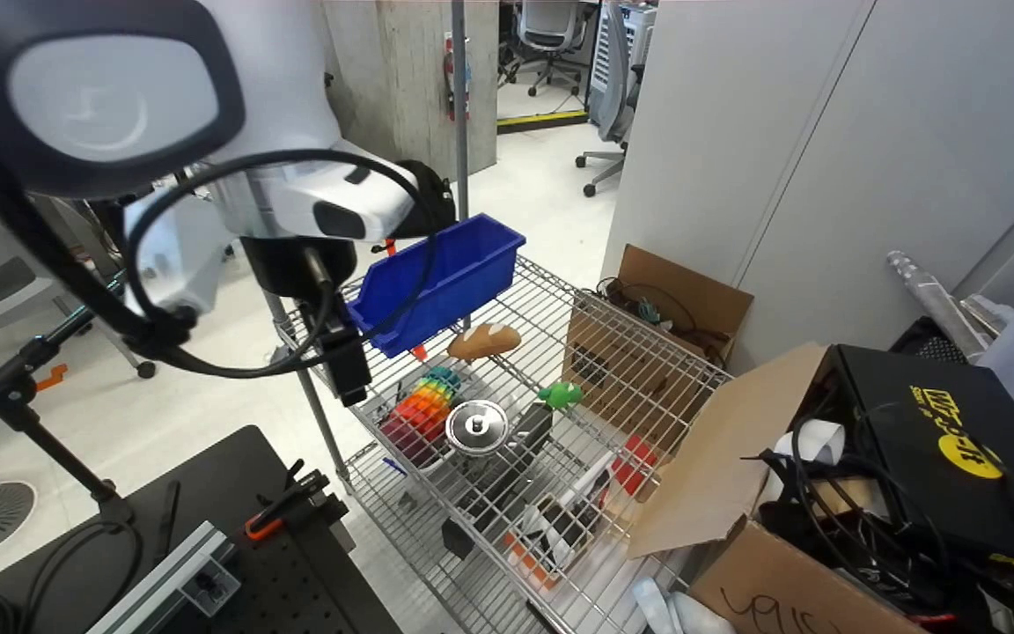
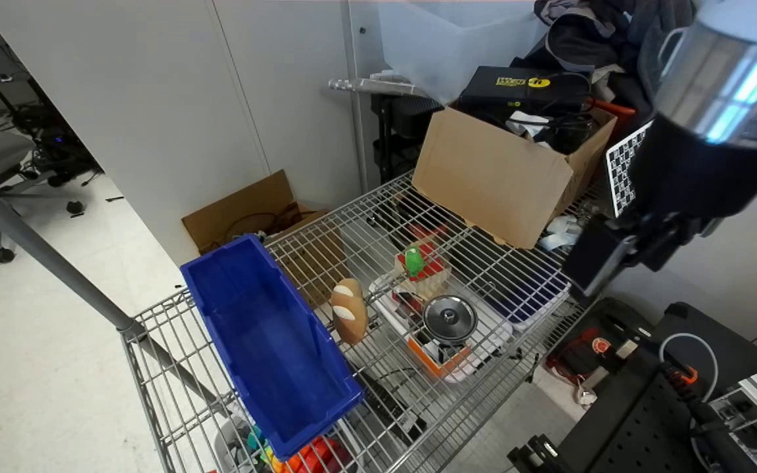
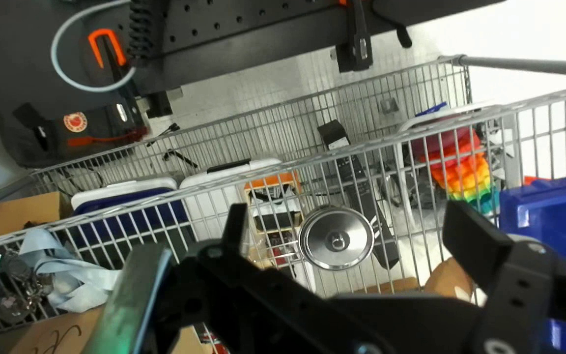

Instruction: Take the lid off of the pot

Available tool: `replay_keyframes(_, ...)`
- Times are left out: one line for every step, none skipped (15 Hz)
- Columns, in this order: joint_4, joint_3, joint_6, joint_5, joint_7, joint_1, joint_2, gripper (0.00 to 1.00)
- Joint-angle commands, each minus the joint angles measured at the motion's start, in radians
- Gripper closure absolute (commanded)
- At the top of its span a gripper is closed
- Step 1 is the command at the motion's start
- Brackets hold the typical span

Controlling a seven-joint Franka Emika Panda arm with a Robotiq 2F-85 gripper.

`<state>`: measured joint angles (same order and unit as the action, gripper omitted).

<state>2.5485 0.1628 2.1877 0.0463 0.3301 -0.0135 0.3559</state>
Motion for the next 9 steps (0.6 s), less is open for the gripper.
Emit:
replay_keyframes(-0.100, 0.005, 0.174, -0.046, 0.087, 0.016, -0.229, 0.00)
replay_keyframes(-0.123, 0.001, 0.223, -0.063, 0.117, 0.017, -0.288, 0.00)
replay_keyframes(-0.146, -0.005, 0.272, -0.080, 0.147, 0.015, -0.344, 0.00)
replay_keyframes(-0.167, -0.013, 0.316, -0.102, 0.179, 0.011, -0.394, 0.00)
replay_keyframes(-0.189, -0.025, 0.361, -0.124, 0.216, 0.003, -0.444, 0.00)
replay_keyframes(-0.213, -0.040, 0.400, -0.140, 0.248, -0.009, -0.493, 0.00)
replay_keyframes(-0.239, -0.057, 0.419, -0.162, 0.276, -0.022, -0.538, 0.00)
replay_keyframes(-0.266, -0.079, 0.439, -0.186, 0.299, -0.040, -0.587, 0.00)
replay_keyframes(-0.293, -0.101, 0.444, -0.203, 0.313, -0.058, -0.627, 0.00)
